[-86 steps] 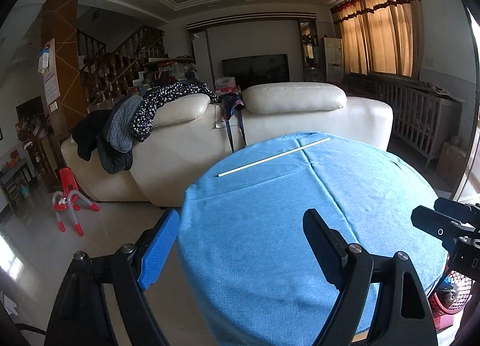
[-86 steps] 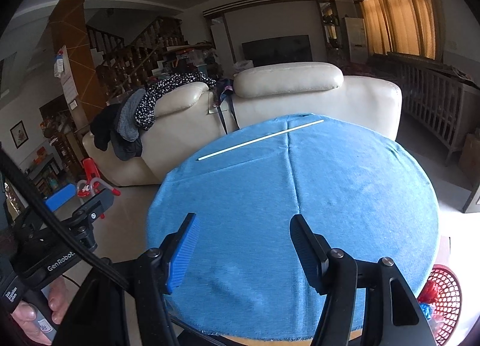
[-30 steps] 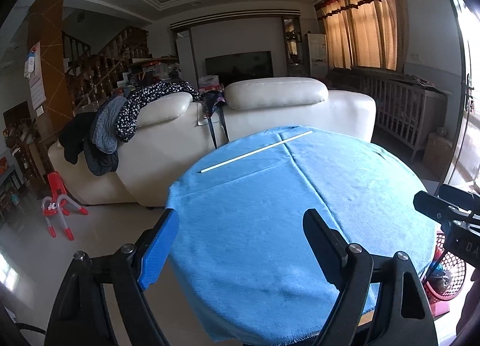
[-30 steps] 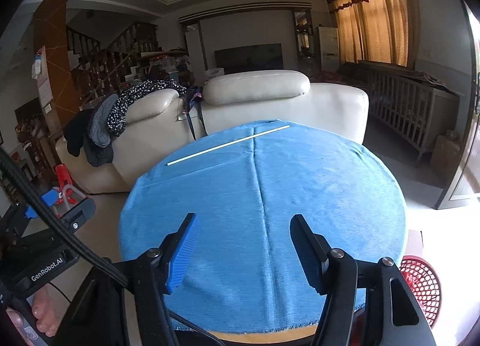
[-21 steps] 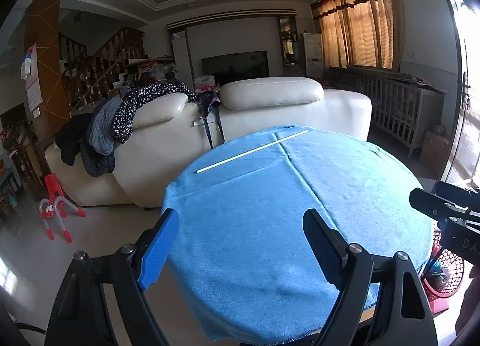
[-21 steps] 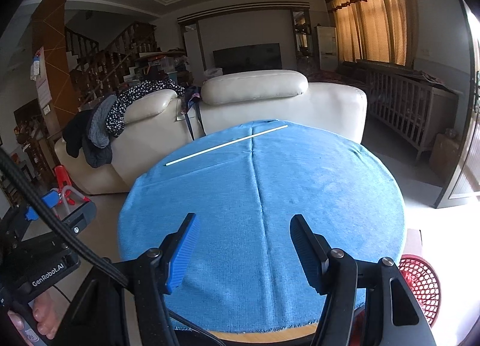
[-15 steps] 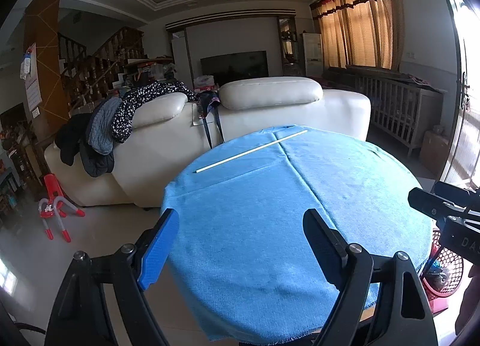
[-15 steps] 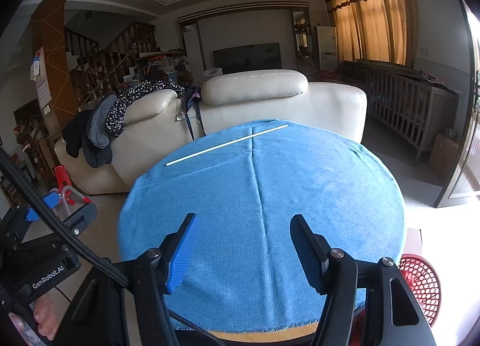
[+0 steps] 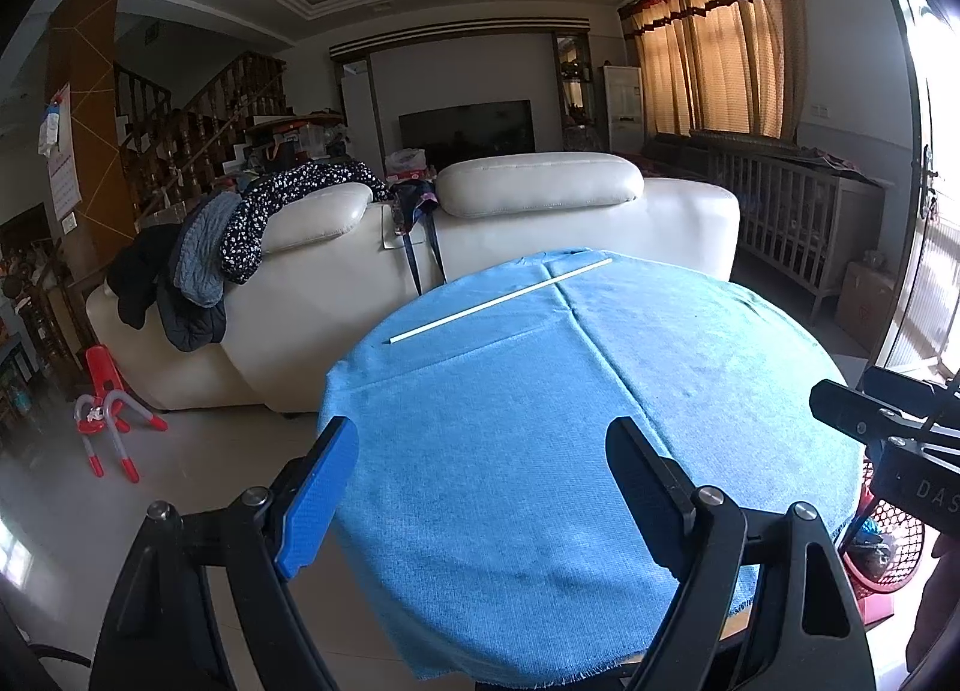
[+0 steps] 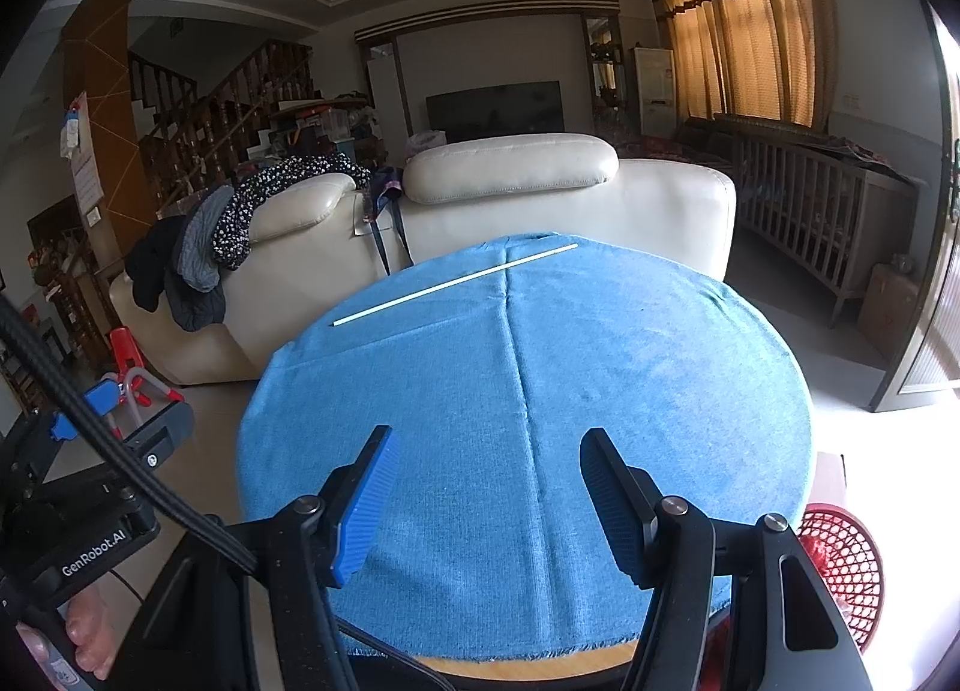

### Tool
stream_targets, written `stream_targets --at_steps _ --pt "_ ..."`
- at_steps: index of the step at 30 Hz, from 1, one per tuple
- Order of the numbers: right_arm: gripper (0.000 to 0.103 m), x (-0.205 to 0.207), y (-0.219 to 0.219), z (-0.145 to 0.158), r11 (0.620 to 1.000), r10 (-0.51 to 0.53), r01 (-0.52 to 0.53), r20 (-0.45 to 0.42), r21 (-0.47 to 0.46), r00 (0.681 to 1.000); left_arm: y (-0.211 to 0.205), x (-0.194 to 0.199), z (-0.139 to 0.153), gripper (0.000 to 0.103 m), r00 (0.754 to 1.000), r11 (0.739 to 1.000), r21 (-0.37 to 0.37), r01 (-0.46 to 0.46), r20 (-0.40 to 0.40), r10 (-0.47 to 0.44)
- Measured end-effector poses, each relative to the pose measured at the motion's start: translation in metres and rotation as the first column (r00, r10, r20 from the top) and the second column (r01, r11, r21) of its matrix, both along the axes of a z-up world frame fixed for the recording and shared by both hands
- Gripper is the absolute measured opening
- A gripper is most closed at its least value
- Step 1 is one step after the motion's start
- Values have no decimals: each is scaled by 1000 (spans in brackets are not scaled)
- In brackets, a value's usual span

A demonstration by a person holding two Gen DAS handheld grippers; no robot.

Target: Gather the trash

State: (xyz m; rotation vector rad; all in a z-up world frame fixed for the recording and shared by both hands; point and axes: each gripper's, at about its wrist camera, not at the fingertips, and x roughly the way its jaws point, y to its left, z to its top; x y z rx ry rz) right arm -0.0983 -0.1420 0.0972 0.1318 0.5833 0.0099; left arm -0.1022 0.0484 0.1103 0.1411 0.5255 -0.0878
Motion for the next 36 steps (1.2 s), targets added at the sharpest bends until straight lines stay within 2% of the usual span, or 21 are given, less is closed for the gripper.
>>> stream_targets --at_steps 36 --pt "66 3 1 -6 1000 -5 5 -6 10 1000 -4 5 -11 85 1000 1000 -4 7 -28 -8"
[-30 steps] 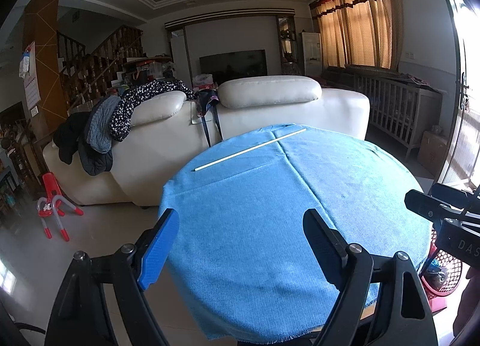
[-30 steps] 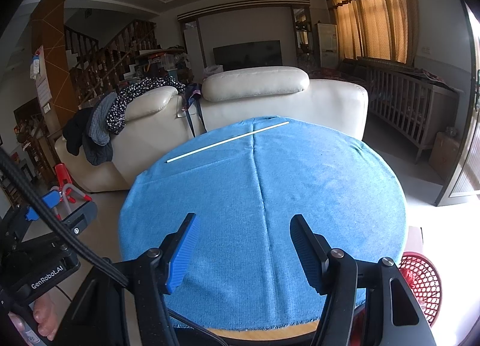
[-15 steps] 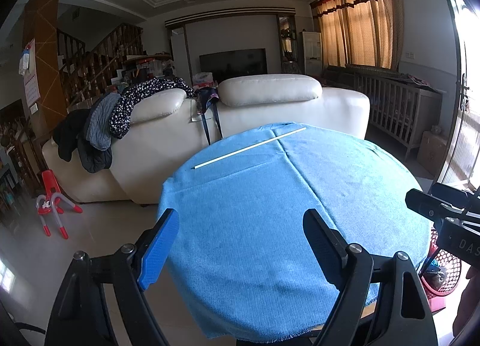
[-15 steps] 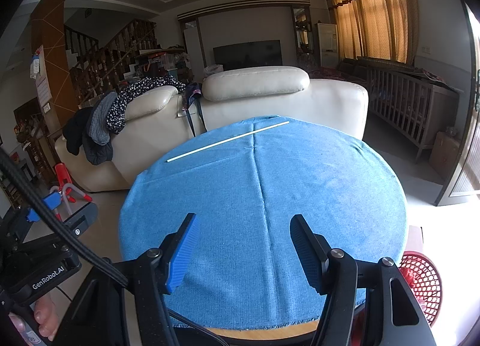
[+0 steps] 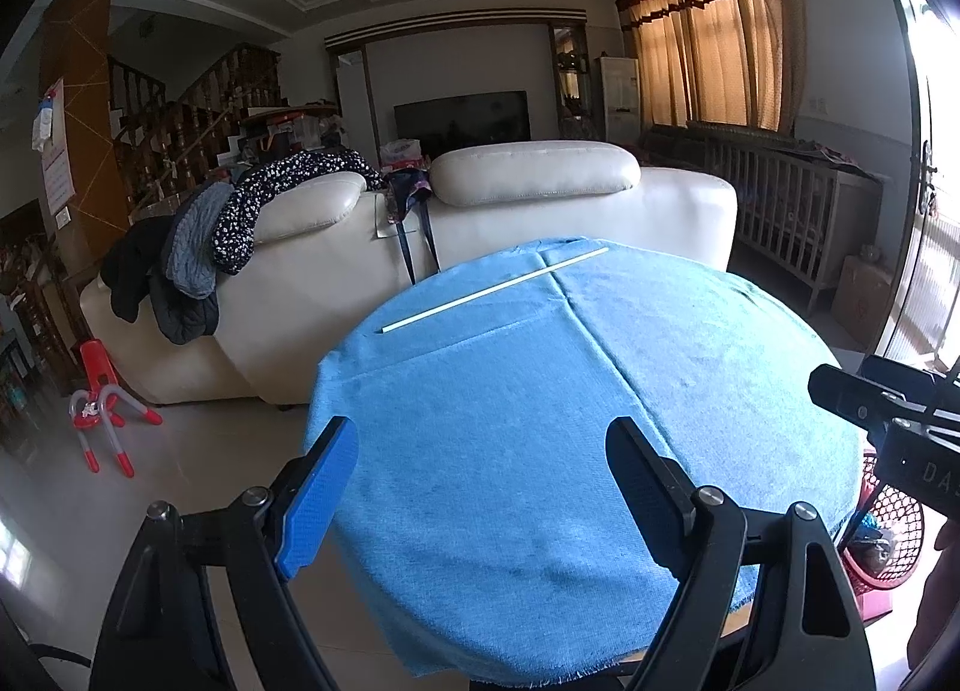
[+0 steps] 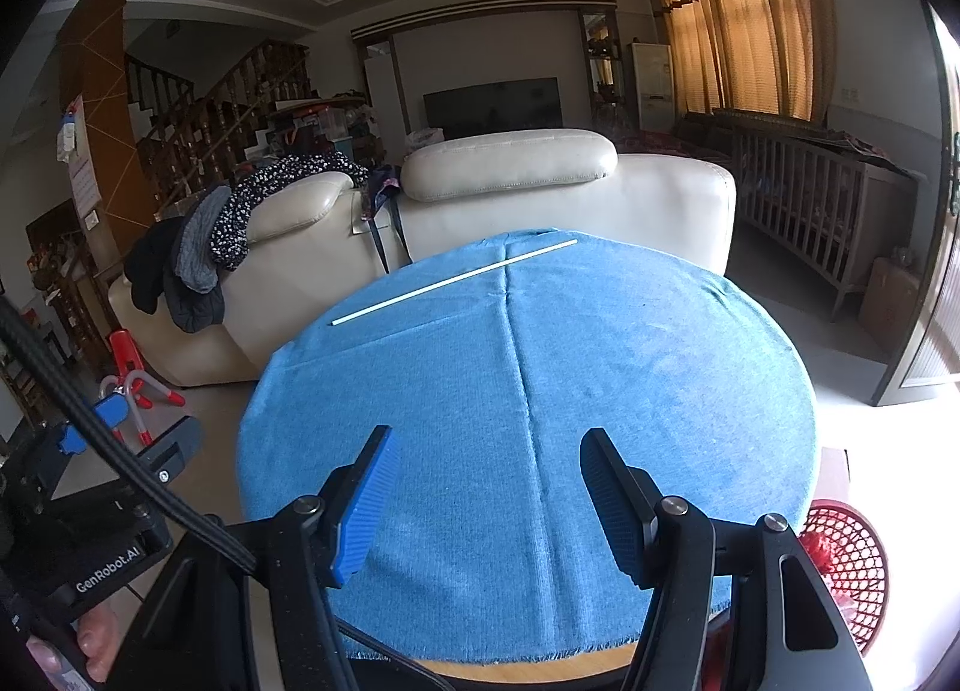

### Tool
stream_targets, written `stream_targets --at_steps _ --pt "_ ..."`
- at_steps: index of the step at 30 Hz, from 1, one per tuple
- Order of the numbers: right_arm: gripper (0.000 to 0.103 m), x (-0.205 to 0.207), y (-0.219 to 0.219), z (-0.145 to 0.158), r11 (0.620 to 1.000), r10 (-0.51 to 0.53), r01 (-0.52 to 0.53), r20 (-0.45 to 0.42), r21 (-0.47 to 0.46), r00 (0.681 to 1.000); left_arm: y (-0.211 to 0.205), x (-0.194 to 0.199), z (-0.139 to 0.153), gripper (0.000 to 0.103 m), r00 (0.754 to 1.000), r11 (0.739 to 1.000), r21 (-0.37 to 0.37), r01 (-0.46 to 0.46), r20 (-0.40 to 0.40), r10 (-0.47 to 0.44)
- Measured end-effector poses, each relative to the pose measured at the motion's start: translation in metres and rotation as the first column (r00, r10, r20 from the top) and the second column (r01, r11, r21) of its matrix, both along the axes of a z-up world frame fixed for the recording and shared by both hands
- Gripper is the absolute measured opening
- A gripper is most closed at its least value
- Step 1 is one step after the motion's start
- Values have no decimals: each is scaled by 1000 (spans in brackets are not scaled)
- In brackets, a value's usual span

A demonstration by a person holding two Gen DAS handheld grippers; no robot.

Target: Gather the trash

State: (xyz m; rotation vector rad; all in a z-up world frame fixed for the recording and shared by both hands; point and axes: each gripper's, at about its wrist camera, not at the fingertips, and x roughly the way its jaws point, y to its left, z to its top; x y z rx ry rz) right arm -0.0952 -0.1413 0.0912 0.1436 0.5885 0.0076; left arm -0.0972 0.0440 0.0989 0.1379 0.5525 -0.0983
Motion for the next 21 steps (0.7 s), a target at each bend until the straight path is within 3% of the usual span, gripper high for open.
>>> stream_targets --at_steps 14,21 --pt "67 39 -18 -10 1000 -18 19 -44 24 999 -19 43 -11 85 998 1000 19 14 -59 -13" --pt "72 88 -44 -40 997 -62 67 -109 46 992 -38 99 -45 85 990 999 18 30 -139 -27"
